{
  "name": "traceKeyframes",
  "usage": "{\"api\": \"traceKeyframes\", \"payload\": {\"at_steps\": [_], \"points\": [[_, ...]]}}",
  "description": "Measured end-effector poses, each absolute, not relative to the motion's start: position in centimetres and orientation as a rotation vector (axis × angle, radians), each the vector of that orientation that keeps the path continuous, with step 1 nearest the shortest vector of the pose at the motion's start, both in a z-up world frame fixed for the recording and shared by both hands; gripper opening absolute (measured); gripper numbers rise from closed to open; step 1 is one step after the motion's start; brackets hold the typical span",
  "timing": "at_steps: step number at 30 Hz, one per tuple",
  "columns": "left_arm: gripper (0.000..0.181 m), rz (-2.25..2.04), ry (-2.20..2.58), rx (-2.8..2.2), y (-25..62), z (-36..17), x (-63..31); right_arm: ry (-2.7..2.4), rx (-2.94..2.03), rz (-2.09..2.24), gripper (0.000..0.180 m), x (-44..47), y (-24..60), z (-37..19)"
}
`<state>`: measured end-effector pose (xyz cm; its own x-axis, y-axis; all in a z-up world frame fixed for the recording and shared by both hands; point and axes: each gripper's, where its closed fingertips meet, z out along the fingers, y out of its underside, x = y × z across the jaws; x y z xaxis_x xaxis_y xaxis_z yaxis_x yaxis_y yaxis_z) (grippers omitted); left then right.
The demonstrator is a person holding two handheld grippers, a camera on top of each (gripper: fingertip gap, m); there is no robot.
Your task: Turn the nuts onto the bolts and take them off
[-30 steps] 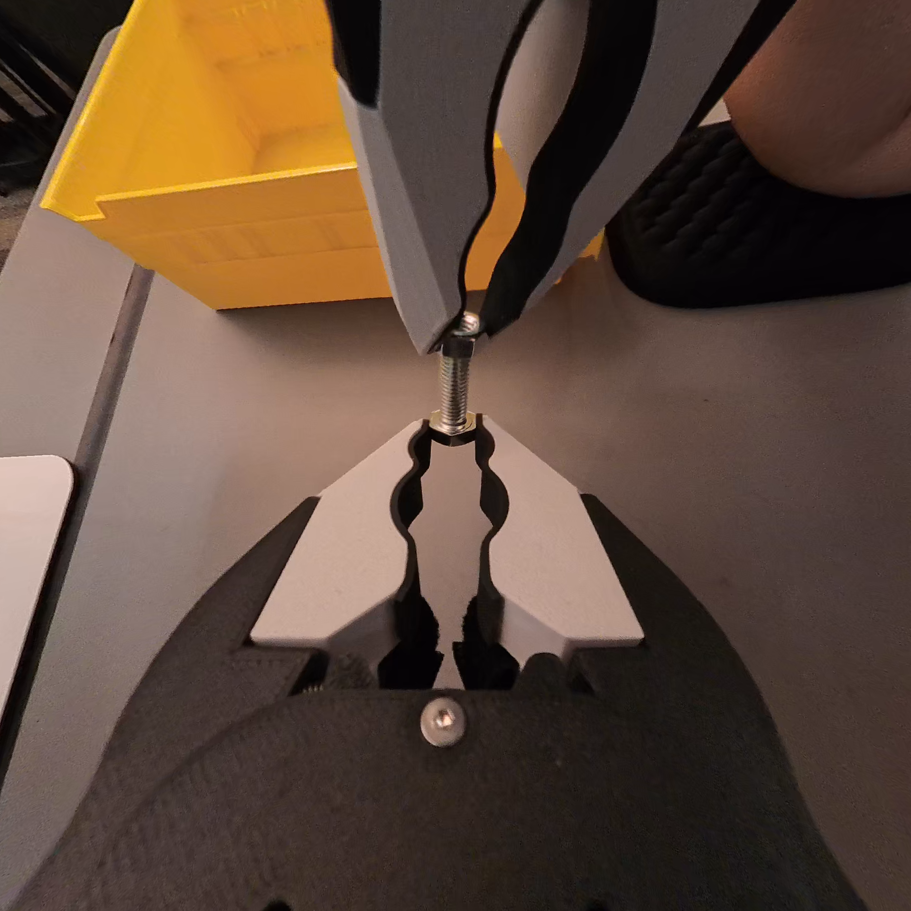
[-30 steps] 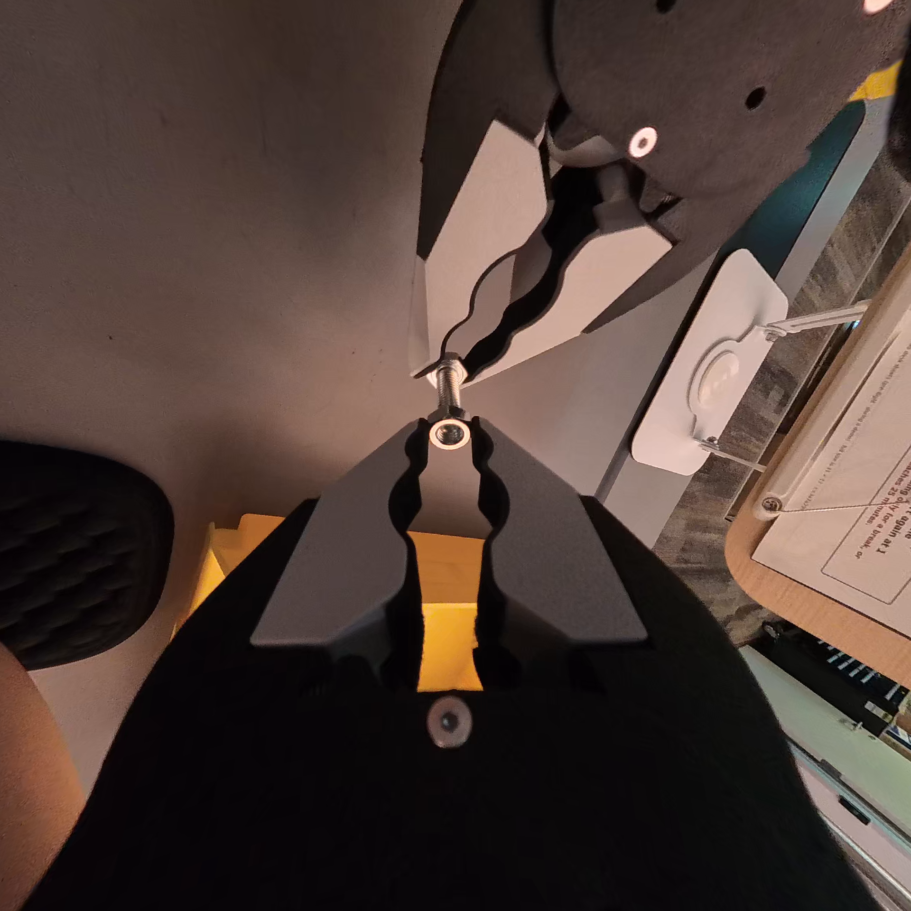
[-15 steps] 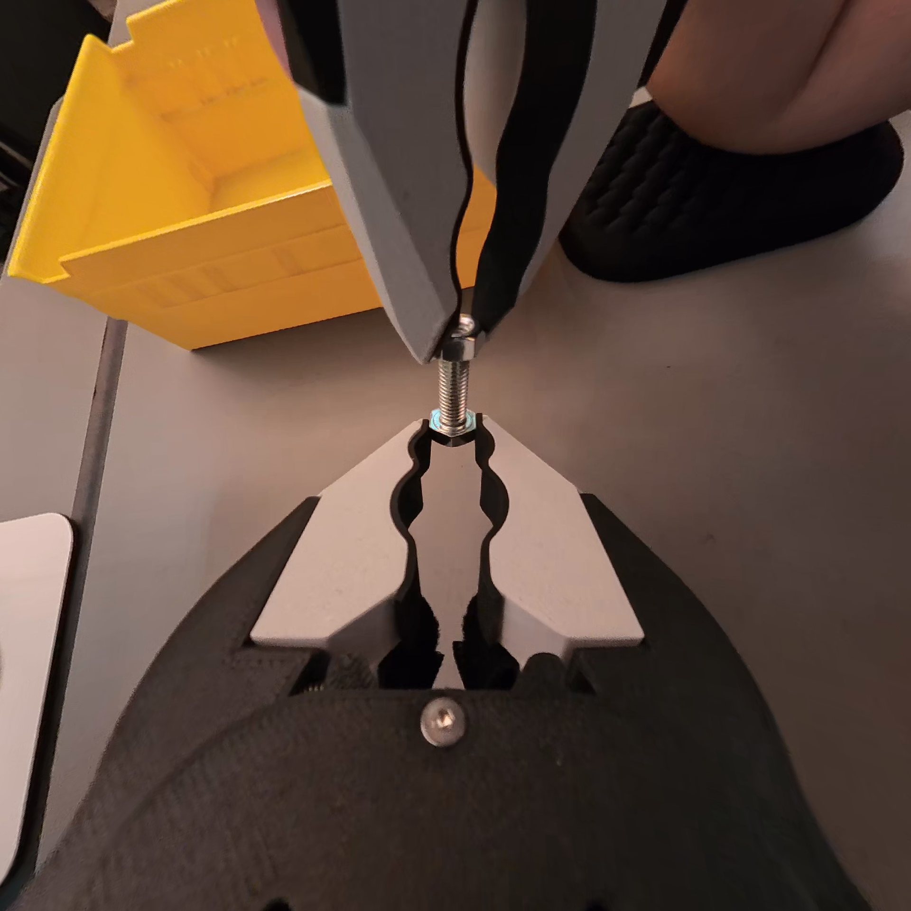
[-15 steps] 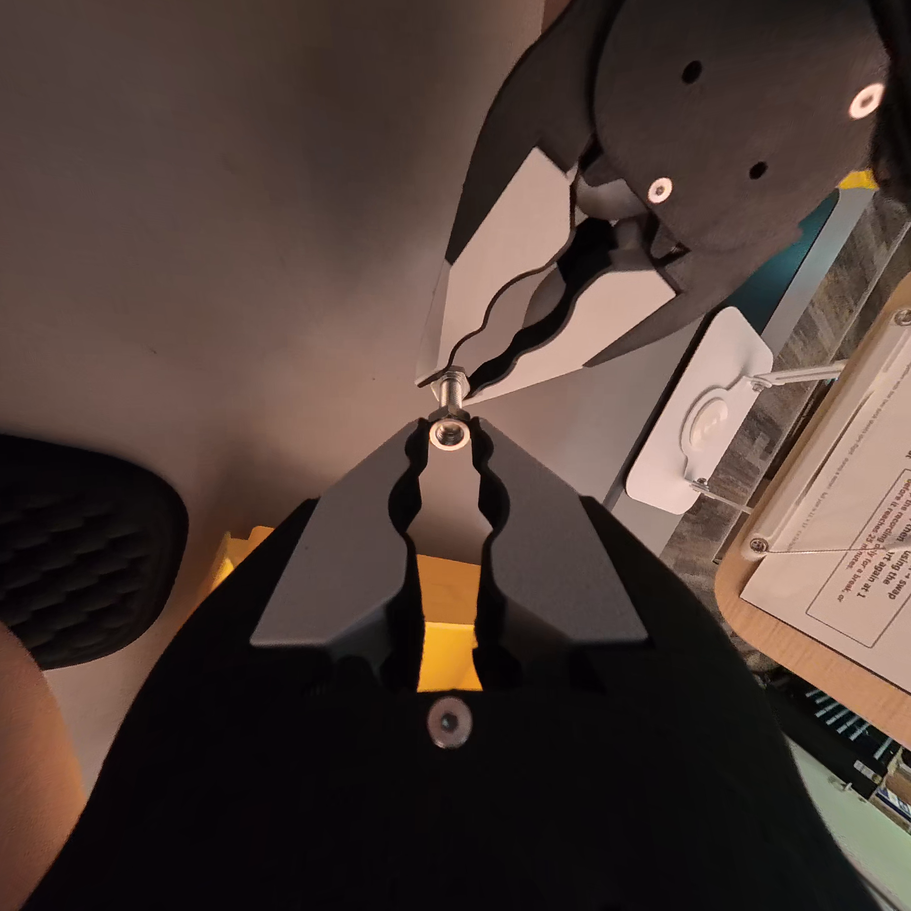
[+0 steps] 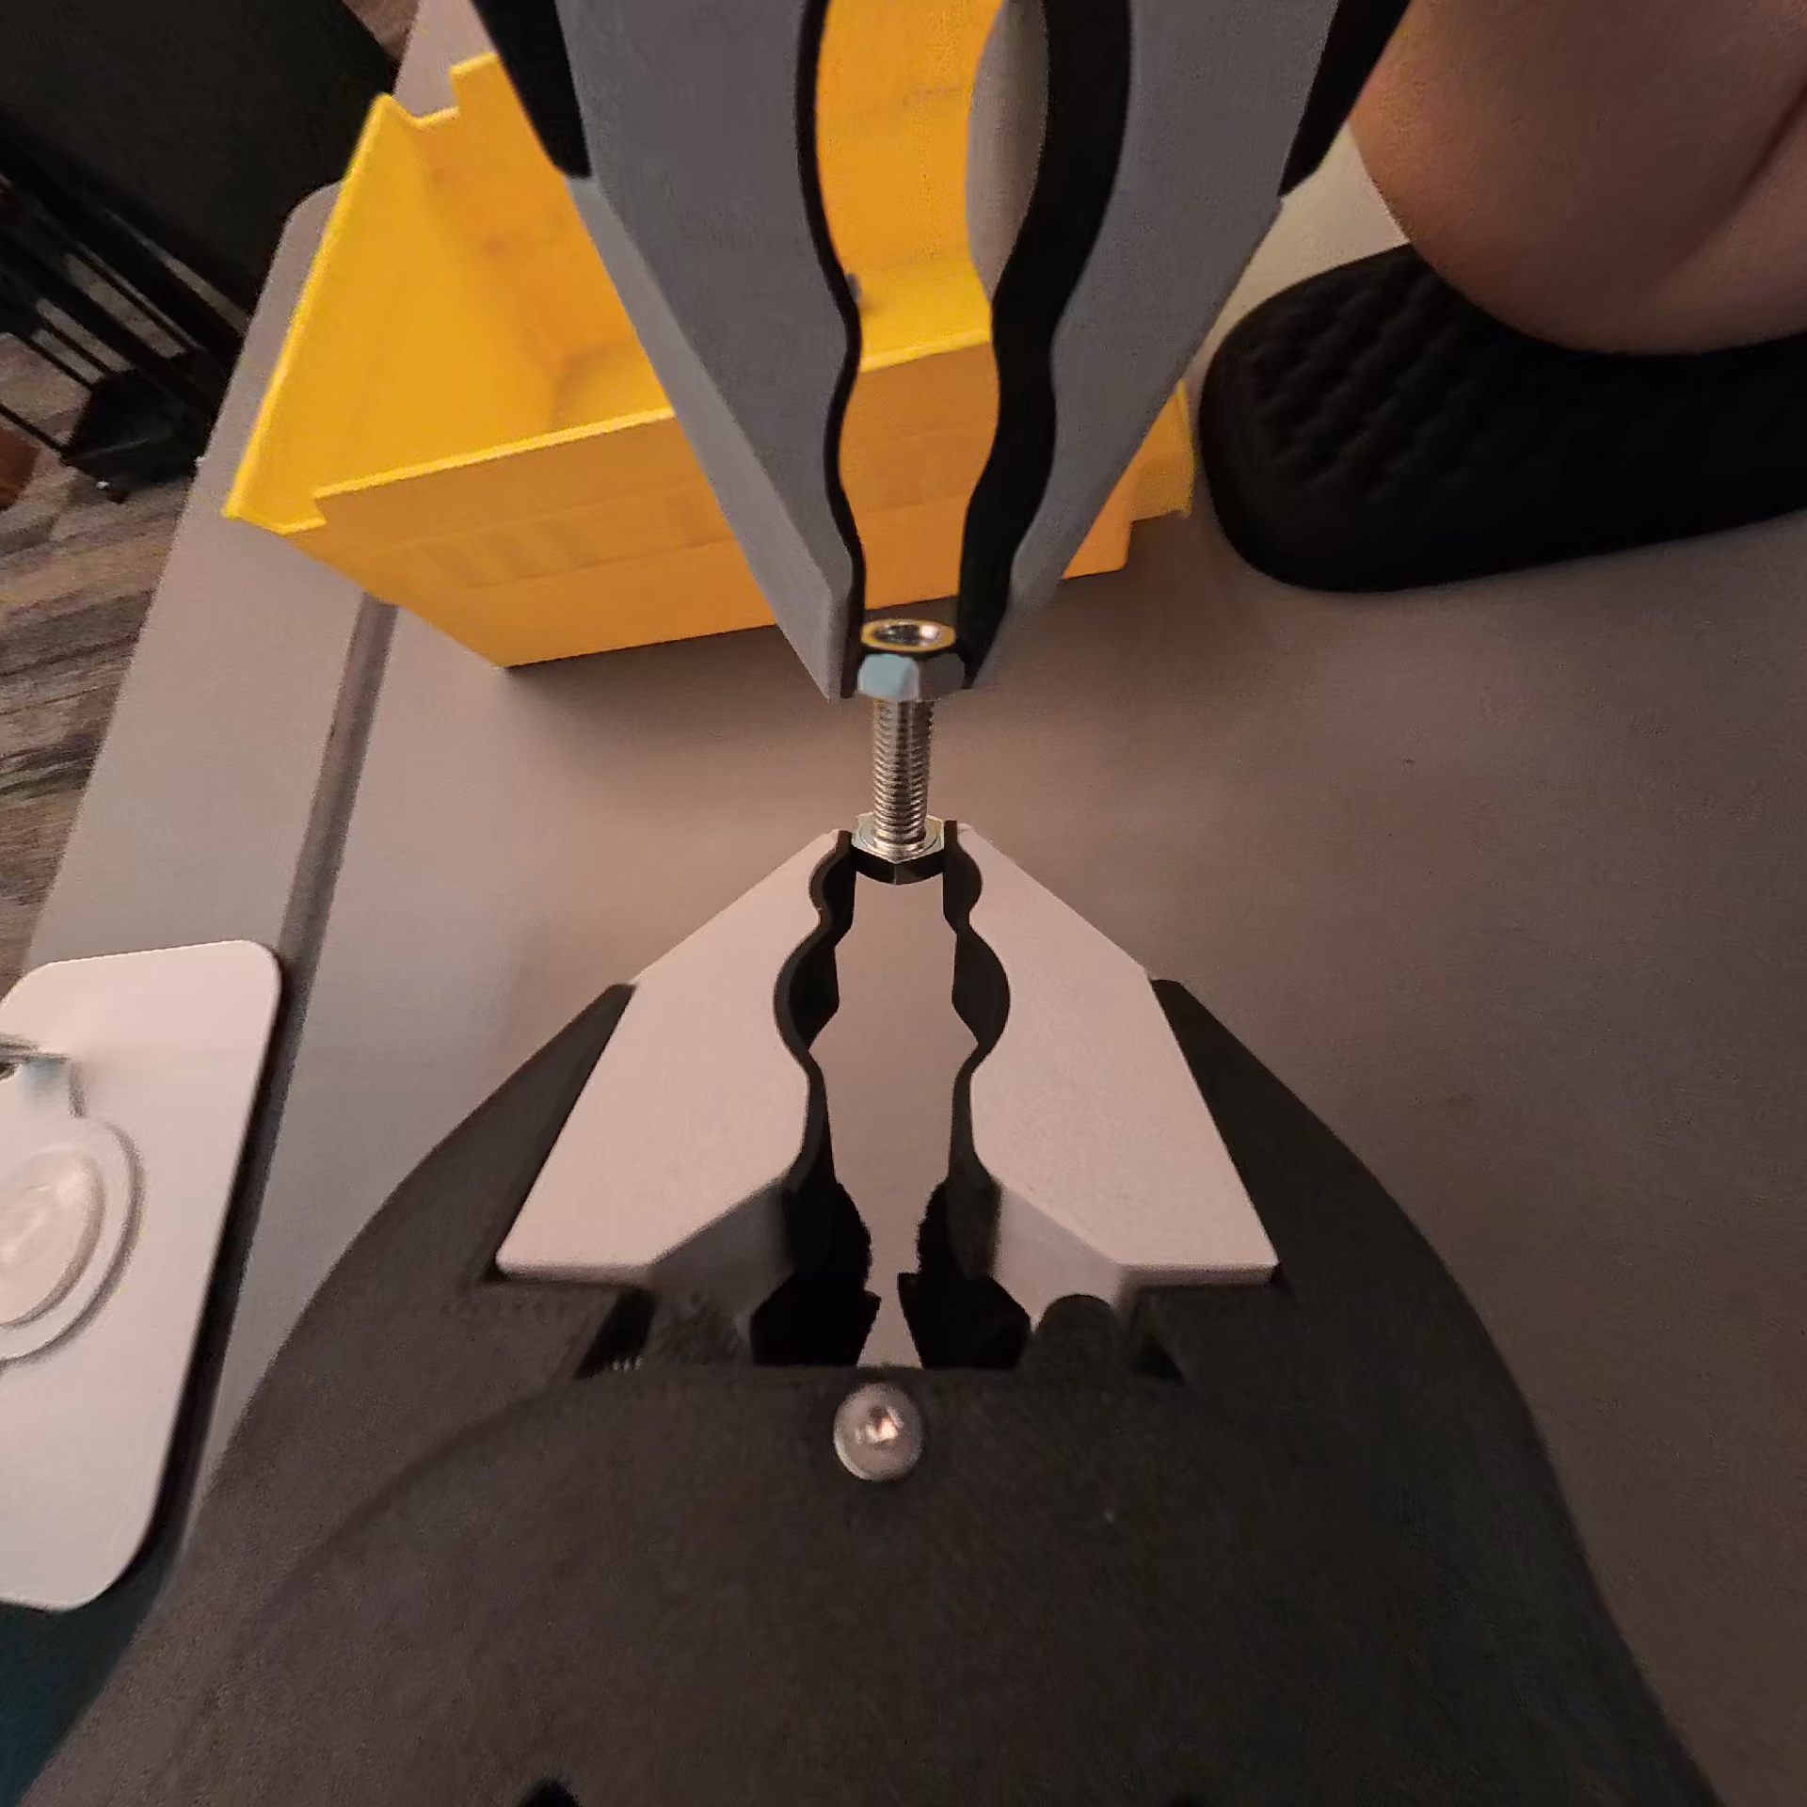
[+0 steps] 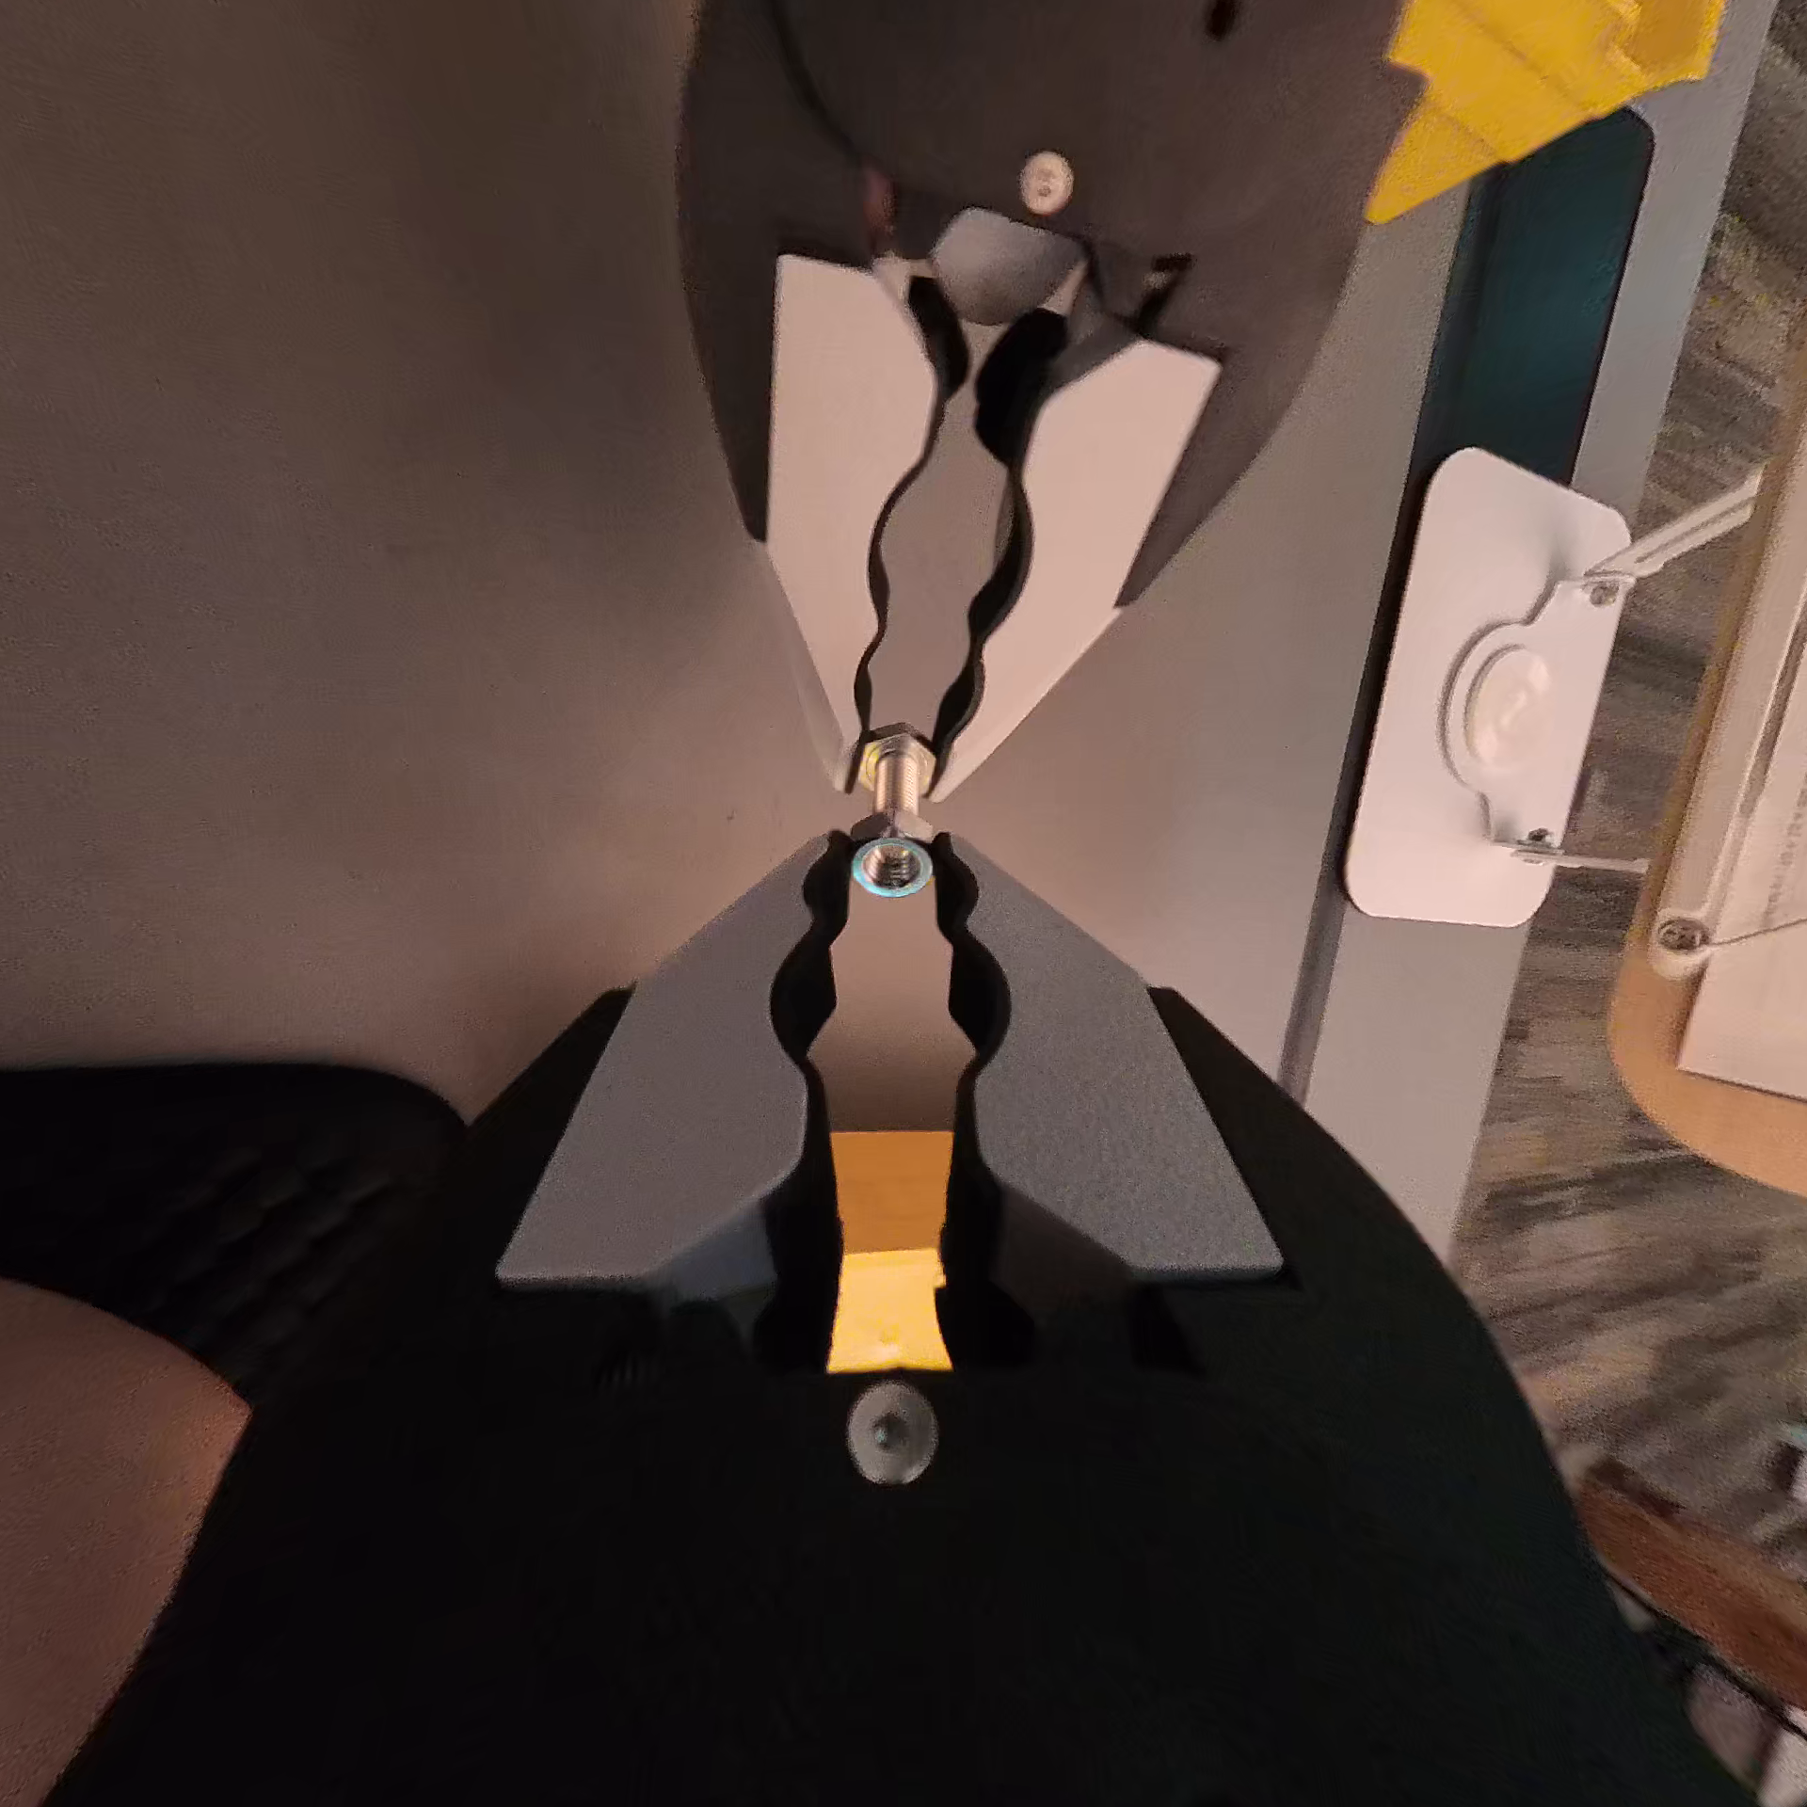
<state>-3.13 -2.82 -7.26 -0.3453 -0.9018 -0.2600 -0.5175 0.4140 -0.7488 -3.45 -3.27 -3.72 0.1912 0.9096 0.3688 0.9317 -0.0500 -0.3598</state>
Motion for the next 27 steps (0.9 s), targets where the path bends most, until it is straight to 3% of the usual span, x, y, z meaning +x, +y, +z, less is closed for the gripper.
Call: {"api": "traceKeyframes", "payload": {"at_steps": [1,13,27], "points": [[0.016,-0.721,1.989,-1.206,-2.5,-7.1,-3.1,-1.679,-1.975,-0.024,0.016,-3.4,-3.0,-3.6],[0.016,-0.602,1.837,-1.314,0.4,-5.6,-3.3,-1.156,-2.282,0.470,0.016,-3.6,-0.2,-2.1],[0.016,-0.622,1.791,-1.300,0.4,-4.7,-3.1,-1.000,-2.390,0.591,0.016,-3.3,-0.4,-1.8]]}}
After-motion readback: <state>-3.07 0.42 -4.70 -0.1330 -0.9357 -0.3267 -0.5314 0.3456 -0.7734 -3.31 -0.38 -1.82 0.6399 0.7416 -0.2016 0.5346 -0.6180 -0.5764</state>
